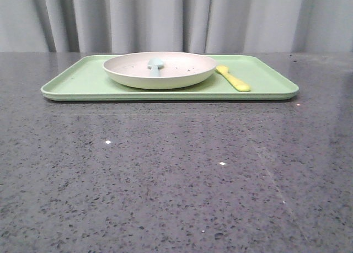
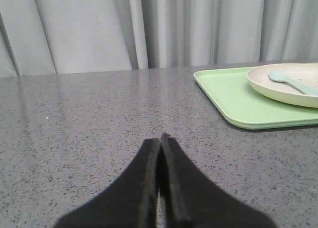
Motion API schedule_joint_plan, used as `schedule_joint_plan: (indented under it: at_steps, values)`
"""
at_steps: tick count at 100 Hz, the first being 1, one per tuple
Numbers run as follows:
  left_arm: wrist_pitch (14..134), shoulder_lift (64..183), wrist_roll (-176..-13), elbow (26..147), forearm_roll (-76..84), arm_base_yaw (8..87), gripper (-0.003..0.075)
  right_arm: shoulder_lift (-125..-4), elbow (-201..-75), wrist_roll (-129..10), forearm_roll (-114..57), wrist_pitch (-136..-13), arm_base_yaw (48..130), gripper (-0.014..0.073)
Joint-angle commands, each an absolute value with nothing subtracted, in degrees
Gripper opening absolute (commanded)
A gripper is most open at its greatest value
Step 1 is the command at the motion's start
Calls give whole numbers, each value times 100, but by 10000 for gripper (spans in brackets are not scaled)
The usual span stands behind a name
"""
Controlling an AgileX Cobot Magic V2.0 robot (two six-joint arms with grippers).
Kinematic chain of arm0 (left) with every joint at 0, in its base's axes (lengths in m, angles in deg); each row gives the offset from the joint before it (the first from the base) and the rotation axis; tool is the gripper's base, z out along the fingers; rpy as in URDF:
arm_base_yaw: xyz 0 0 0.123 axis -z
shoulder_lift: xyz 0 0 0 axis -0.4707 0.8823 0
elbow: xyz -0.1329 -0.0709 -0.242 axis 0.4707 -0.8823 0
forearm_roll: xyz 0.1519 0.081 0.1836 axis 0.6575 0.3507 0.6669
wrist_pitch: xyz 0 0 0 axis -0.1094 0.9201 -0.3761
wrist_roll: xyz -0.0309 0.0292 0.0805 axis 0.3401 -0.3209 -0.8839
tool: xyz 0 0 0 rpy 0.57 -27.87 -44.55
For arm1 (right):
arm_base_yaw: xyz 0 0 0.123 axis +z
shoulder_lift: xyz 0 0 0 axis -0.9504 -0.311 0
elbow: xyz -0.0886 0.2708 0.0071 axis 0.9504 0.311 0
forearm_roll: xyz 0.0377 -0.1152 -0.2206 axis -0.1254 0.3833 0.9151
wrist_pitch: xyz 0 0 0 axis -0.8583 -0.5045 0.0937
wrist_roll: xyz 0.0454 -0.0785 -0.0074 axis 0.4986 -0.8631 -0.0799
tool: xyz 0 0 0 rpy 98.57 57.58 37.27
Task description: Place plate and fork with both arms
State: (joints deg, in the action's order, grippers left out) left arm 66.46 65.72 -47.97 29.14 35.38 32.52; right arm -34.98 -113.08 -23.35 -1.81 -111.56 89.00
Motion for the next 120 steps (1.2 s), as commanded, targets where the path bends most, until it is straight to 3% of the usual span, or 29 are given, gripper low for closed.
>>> schedule_joint_plan:
  at_steps: [1, 74, 99, 120]
  values:
    - [6142, 6388, -4806, 2831, 3543, 3284, -20, -3503, -11437, -2333, -70, -10850, 8874, -69]
    - [6142, 6388, -4806, 2831, 3543, 3284, -20, -3440, -11137, -2346, -70, -10741, 8874, -69]
    - [6142, 6388, -4806, 2831, 3543, 3284, -20, -2657, -9991, -2436, -89, -8581, 8830, -69]
    - [6142, 6388, -4806, 2831, 3543, 3284, -20, -1766, -9038, -2506, -535, -7319, 8218, -69]
